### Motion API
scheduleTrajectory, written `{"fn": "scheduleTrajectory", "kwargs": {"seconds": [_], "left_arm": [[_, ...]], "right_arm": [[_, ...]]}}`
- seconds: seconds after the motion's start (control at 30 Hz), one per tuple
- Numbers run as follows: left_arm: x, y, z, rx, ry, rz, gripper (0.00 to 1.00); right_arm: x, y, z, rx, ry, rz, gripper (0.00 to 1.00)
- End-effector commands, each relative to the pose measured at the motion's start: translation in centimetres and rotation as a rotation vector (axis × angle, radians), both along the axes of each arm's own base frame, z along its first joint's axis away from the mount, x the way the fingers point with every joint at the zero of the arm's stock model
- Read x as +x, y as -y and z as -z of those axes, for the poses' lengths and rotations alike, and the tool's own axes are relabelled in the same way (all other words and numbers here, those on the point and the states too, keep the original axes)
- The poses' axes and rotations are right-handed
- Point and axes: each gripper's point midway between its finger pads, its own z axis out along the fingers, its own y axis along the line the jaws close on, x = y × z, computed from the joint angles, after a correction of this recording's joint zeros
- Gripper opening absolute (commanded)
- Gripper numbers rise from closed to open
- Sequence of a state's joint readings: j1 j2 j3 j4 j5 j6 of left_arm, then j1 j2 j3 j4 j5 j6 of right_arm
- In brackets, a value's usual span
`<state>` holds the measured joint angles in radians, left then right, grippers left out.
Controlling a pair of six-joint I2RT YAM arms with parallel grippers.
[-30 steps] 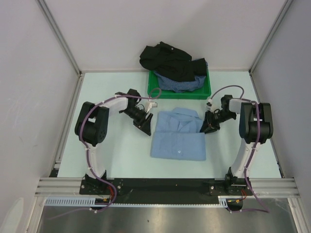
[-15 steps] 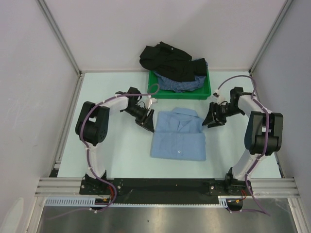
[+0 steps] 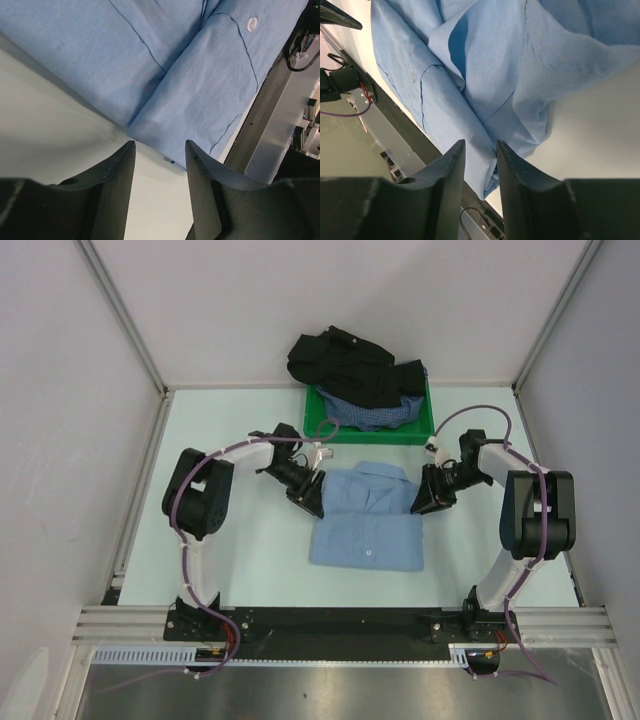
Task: Fold and stack the long sleeve shirts
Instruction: Fold the shirt
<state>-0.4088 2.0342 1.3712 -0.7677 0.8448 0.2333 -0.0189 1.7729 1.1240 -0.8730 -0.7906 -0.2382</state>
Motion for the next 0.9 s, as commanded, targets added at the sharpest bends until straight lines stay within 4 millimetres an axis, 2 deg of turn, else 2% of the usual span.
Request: {"fn": "scheduleTrajectory", "kwargs": {"seconds": [0.0,0.13,0.2,0.27,0.3,0.33,0.37,0.43,0.47,0.5,0.53,0.73,0.87], "left_arm": [[0.1,1.2,-0.2,-0.026,0.002,0.023,0.50],[-0.3,1.5,0.2,-0.020,-0.015,0.024,0.50],[-0.3,1.6,0.2,-0.015,-0.015,0.022,0.48],[-0.3,1.7,0.2,-0.017,-0.013,0.023,0.40],[-0.2,1.7,-0.1,-0.021,-0.005,0.023,0.36],[-0.1,1.8,-0.4,-0.029,0.002,0.023,0.31],[-0.1,1.9,-0.7,-0.038,0.009,0.025,0.21],[-0.1,1.9,-1.9,-0.055,0.036,0.033,0.13],[-0.2,1.9,-2.4,-0.062,0.047,0.036,0.04],[-0.1,1.8,-2.8,-0.066,0.063,0.040,0.01],[-0.1,1.8,-3.8,-0.078,0.088,0.045,0.00],[0.8,1.6,-7.0,-0.096,0.165,0.048,0.00],[2.3,1.7,-9.3,-0.106,0.239,0.069,0.00]], "right_arm": [[0.4,-0.4,0.0,0.005,0.027,-0.017,0.31],[0.1,-0.4,0.2,0.005,0.019,-0.019,0.21],[0.2,-0.4,0.2,0.005,0.023,-0.019,0.13],[0.4,-0.4,0.2,0.006,0.026,-0.016,0.02],[0.3,-0.4,0.1,0.006,0.027,-0.016,0.00],[0.4,-0.4,0.1,0.006,0.030,-0.016,0.00],[0.3,-0.4,-0.1,0.009,0.032,-0.016,0.00],[0.3,-0.4,-0.5,0.023,0.038,-0.015,0.00],[0.4,-0.3,-0.6,0.025,0.047,-0.011,0.00],[0.4,-0.2,-0.9,0.025,0.058,-0.011,0.00],[0.4,-0.2,-1.1,0.028,0.063,-0.010,0.00],[1.2,0.1,-3.2,0.052,0.109,-0.004,0.00],[2.6,0.2,-4.9,0.066,0.154,-0.003,0.00]]}}
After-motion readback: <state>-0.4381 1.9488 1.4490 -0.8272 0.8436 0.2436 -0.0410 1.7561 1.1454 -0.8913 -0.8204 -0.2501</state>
